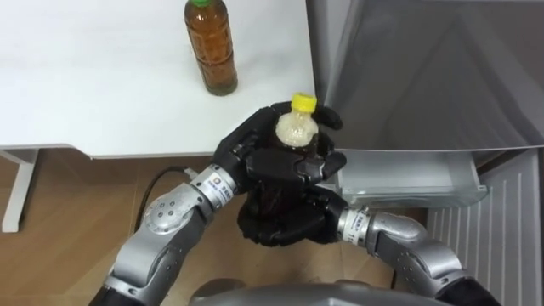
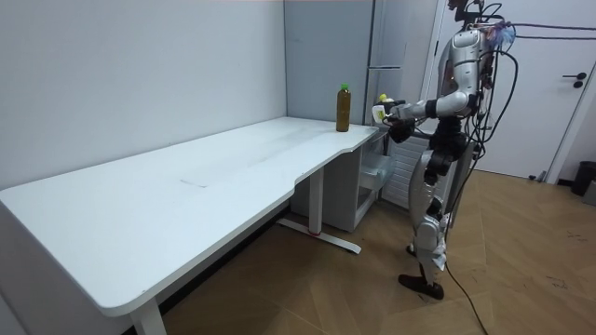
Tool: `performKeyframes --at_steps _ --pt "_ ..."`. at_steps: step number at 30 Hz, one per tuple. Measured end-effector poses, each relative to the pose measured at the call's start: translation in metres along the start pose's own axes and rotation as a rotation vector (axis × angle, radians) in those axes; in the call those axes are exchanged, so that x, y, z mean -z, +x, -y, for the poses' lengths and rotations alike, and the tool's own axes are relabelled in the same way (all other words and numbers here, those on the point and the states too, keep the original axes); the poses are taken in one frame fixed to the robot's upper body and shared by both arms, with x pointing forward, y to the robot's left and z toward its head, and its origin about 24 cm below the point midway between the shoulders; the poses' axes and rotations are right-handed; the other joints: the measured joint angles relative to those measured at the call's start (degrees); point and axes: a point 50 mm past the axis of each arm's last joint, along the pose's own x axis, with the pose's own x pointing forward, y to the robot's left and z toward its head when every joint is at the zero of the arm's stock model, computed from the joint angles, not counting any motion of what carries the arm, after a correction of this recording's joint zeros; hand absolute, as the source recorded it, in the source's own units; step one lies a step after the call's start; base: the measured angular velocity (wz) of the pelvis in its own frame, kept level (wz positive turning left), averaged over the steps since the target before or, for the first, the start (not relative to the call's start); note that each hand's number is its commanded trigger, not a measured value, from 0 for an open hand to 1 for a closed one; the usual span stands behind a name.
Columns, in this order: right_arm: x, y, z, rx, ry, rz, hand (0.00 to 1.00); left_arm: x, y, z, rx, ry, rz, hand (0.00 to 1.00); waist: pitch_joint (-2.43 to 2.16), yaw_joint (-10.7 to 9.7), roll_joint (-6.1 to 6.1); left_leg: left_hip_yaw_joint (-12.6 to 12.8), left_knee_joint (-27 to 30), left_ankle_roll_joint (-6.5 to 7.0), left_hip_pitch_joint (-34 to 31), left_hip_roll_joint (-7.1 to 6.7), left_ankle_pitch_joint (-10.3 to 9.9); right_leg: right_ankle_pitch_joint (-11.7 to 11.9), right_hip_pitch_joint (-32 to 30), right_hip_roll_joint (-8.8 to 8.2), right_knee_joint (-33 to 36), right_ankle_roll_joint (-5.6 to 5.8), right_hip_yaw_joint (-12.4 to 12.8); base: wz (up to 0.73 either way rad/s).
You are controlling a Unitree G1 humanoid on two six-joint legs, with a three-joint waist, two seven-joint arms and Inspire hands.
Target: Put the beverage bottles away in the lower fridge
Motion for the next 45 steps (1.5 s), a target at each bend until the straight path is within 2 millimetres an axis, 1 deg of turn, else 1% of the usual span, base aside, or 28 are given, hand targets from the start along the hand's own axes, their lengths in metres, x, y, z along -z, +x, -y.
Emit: performKeyframes --at_steps 5,18,21,23,28,33,36,39,41,45 --pt "0.0 0.0 0.0 0.002 0.015 0.006 1.0 0.0 0.0 0.0 -0.001 0.002 0.003 0.0 0.03 0.1 -0.32 0.1 0.0 0.0 0.0 -0.03 0.0 0.0 0.0 0.01 -0.1 0.02 0.0 0.0" --pt "0.002 0.0 -0.002 -0.008 0.031 0.007 1.0 -0.001 0.0 0.0 0.002 0.006 0.007 0.0 -0.02 0.1 -0.28 0.2 -0.1 0.0 -0.1 -0.04 0.0 0.0 -0.1 0.01 -0.3 0.03 0.2 0.0" --pt "0.002 -0.001 -0.002 -0.012 0.044 0.013 1.0 -0.002 0.001 0.0 0.002 0.008 0.007 0.0 -0.07 0.1 -0.2 0.2 -0.1 0.0 -0.1 -0.03 0.0 0.0 0.0 0.01 -0.3 0.02 0.2 0.0" --pt "0.002 -0.001 -0.002 -0.013 0.045 0.012 1.0 -0.002 0.001 0.0 0.003 0.009 0.008 0.0 -0.21 0.1 -0.06 0.2 -0.1 0.0 0.0 -0.02 0.0 0.0 0.0 0.01 -0.2 0.02 0.2 0.0" --pt "0.002 0.0 -0.003 -0.021 0.05 0.019 1.0 -0.005 0.0 -0.001 0.0 0.018 0.02 0.0 -0.37 0.1 0.21 0.2 0.0 0.0 0.3 0.06 0.0 0.0 0.0 0.04 -0.1 -0.03 0.0 0.0" --pt "0.001 -0.001 -0.003 -0.034 0.049 0.022 1.0 -0.009 -0.001 -0.001 0.004 0.03 0.031 0.0 -0.34 0.2 0.52 0.1 -0.1 0.0 0.5 0.1 0.0 0.1 0.1 0.07 0.0 -0.09 0.0 0.0" --pt "0.001 -0.002 -0.002 -0.037 0.037 0.019 1.0 -0.014 -0.001 -0.002 0.006 0.036 0.05 0.0 -0.28 0.3 0.75 0.1 -0.1 0.0 0.5 0.11 0.0 0.1 0.1 0.07 0.2 -0.09 0.0 0.0" --pt "0.003 -0.004 -0.002 -0.032 0.044 0.019 1.0 -0.022 -0.001 -0.001 0.009 0.047 0.083 0.0 -0.1 0.4 1.03 0.1 -0.1 -0.02 0.4 0.12 0.0 0.1 0.2 0.07 0.2 -0.1 -0.1 0.0" --pt "0.005 -0.007 -0.001 -0.025 0.051 0.015 1.0 -0.031 -0.002 -0.001 0.011 0.064 0.124 0.0 0.07 0.5 1.39 0.0 -0.1 -0.03 0.3 0.12 -0.1 0.1 0.2 0.08 0.2 -0.1 -0.2 0.0" --pt "0.006 -0.012 0.001 -0.012 0.054 0.011 1.0 -0.045 -0.005 -0.006 -0.015 0.08 0.195 0.0 0.11 0.6 1.64 0.0 -0.1 -0.04 0.5 0.15 -0.1 0.1 0.3 0.13 0.1 -0.1 -0.1 0.0"
